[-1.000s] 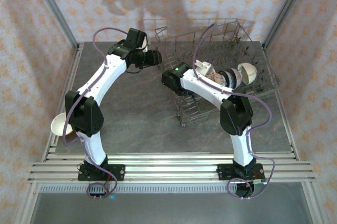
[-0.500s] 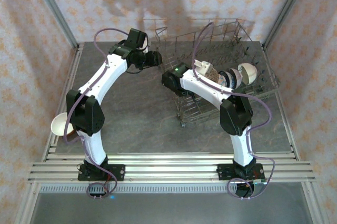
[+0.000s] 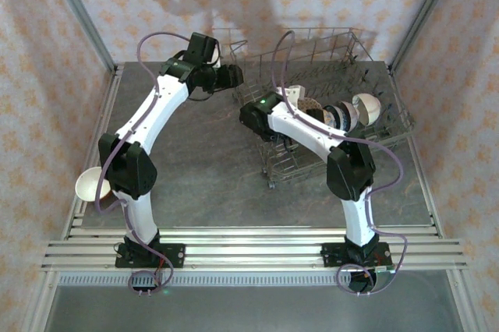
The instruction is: Load the bowls into the dish rack
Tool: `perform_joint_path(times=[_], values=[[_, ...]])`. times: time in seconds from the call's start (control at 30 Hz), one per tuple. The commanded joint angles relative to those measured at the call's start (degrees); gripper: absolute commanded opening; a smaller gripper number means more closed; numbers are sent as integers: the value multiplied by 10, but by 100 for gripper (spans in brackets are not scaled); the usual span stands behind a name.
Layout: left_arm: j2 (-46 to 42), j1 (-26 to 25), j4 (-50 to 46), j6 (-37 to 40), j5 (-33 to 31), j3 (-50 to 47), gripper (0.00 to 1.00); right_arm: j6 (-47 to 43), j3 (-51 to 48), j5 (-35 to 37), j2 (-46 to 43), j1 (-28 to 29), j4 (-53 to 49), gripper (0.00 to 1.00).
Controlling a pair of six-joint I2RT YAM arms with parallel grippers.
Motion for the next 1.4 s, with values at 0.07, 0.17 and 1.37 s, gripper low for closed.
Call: perform_joint_path(times=[0.07, 0.17, 1.37], values=[[29, -17, -37, -9, -38, 62, 62, -246, -39, -84, -111, -34, 186, 72], [75, -33, -88, -11, -56, 131, 62, -306, -43, -130, -143, -50, 239, 73], [114, -68, -163, -274, -215, 168, 0, -415, -72, -503, -156, -221, 271, 73]])
